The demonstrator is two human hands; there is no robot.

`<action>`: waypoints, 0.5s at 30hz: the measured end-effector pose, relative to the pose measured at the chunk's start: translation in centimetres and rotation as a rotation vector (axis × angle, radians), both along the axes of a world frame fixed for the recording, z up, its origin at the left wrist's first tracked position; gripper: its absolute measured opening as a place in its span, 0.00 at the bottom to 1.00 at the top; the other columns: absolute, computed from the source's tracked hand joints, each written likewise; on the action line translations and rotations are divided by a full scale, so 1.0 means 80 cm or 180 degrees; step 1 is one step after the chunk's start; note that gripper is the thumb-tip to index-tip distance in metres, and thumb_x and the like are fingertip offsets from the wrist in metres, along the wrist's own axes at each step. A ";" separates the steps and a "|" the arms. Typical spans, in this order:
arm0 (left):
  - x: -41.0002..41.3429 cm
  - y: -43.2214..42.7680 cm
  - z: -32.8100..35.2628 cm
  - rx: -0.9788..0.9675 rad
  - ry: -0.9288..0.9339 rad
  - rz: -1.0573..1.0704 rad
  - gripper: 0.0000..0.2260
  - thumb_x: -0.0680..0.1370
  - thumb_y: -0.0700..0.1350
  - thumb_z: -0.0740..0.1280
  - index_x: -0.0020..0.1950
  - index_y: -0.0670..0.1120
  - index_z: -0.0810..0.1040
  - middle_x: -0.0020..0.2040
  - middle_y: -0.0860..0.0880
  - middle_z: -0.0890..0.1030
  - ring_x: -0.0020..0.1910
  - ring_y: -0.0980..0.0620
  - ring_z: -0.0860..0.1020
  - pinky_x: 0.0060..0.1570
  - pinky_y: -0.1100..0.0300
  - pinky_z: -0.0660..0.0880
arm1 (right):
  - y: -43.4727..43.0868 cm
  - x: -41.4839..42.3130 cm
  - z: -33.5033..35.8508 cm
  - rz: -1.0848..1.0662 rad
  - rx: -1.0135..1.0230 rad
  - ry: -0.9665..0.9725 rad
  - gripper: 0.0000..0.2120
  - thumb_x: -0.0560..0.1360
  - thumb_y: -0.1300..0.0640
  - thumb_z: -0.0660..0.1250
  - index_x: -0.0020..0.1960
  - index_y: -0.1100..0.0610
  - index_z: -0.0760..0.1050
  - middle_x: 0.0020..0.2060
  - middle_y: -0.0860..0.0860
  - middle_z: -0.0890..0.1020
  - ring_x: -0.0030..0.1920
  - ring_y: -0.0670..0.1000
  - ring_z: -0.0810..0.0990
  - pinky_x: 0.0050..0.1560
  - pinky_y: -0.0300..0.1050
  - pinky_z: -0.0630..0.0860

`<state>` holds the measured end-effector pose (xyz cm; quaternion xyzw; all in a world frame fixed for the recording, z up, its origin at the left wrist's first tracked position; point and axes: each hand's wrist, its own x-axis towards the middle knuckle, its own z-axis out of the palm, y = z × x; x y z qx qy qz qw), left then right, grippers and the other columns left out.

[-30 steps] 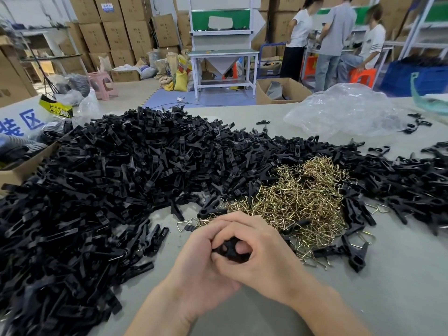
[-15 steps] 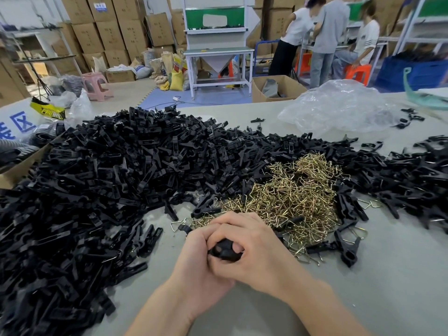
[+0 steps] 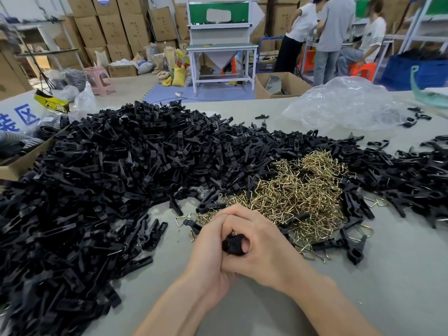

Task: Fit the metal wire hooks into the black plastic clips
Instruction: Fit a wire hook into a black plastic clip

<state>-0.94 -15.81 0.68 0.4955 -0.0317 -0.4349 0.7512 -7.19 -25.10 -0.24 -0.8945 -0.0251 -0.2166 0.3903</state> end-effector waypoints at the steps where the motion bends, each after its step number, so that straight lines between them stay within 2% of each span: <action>1: -0.001 0.000 0.000 0.0042 -0.0044 0.0031 0.15 0.78 0.41 0.57 0.33 0.45 0.76 0.27 0.47 0.71 0.24 0.53 0.72 0.24 0.63 0.67 | 0.000 0.000 0.000 0.0007 0.0020 -0.0009 0.08 0.67 0.54 0.72 0.42 0.50 0.74 0.53 0.43 0.79 0.53 0.54 0.78 0.58 0.54 0.72; 4: -0.004 -0.002 0.000 0.0095 -0.0102 0.0108 0.16 0.78 0.40 0.56 0.31 0.46 0.76 0.26 0.48 0.70 0.23 0.54 0.71 0.22 0.63 0.66 | 0.000 -0.001 0.001 0.0013 0.0047 0.0027 0.10 0.66 0.58 0.74 0.42 0.51 0.74 0.54 0.45 0.79 0.54 0.54 0.79 0.57 0.55 0.73; 6: -0.004 -0.003 0.001 0.0083 -0.0069 0.0145 0.13 0.77 0.38 0.56 0.35 0.46 0.75 0.26 0.49 0.68 0.22 0.55 0.69 0.21 0.64 0.65 | -0.001 -0.001 0.001 0.0025 0.0042 0.0031 0.11 0.66 0.59 0.75 0.42 0.51 0.74 0.54 0.45 0.79 0.55 0.54 0.79 0.57 0.55 0.73; 10: -0.001 -0.003 -0.003 0.0144 -0.0196 0.0070 0.13 0.77 0.37 0.57 0.34 0.46 0.73 0.26 0.48 0.69 0.23 0.55 0.70 0.23 0.64 0.65 | -0.002 -0.001 0.000 -0.0013 0.0027 -0.0082 0.10 0.67 0.52 0.71 0.42 0.45 0.69 0.54 0.45 0.79 0.55 0.52 0.79 0.57 0.54 0.73; 13: 0.004 0.001 0.000 -0.0015 -0.0128 -0.0219 0.13 0.77 0.40 0.60 0.34 0.46 0.77 0.30 0.46 0.73 0.27 0.53 0.74 0.25 0.62 0.70 | -0.006 0.000 -0.007 -0.0108 0.0008 -0.0142 0.06 0.70 0.52 0.71 0.43 0.50 0.76 0.55 0.44 0.79 0.55 0.51 0.79 0.56 0.53 0.75; 15: 0.010 0.004 0.002 -0.0222 -0.0019 -0.0241 0.10 0.77 0.43 0.63 0.38 0.46 0.80 0.34 0.45 0.76 0.33 0.51 0.78 0.30 0.60 0.76 | -0.011 0.002 -0.012 -0.0159 -0.0091 -0.0195 0.06 0.73 0.52 0.72 0.48 0.52 0.79 0.59 0.44 0.78 0.58 0.48 0.78 0.59 0.51 0.75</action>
